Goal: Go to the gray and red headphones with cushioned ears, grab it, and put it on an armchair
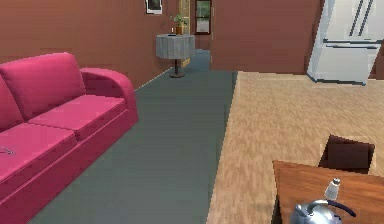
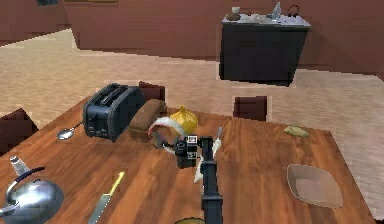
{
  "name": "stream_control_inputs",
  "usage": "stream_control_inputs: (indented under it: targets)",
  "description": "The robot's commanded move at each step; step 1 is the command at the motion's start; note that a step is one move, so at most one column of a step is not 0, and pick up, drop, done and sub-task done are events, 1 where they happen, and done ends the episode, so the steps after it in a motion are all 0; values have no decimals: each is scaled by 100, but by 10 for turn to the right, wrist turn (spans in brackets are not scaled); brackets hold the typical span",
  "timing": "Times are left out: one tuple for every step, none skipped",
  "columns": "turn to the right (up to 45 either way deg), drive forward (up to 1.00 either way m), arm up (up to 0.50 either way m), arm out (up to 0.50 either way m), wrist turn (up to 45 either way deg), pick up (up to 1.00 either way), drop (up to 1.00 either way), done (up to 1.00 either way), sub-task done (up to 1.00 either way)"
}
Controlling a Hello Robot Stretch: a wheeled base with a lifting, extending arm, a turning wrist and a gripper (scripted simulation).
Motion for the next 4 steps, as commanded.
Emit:
stream_control_inputs:
  targets:
    - [0, 0, 30, 0, 0, 0, 0, 0, 0]
    - [0, 0, 0, 0, -450, 0, 0, 0, 0]
    - [0, 0, 0, 0, -450, 0, 0, 0, 0]
    - [0, 0, 0, 0, -270, 0, 0, 0, 0]
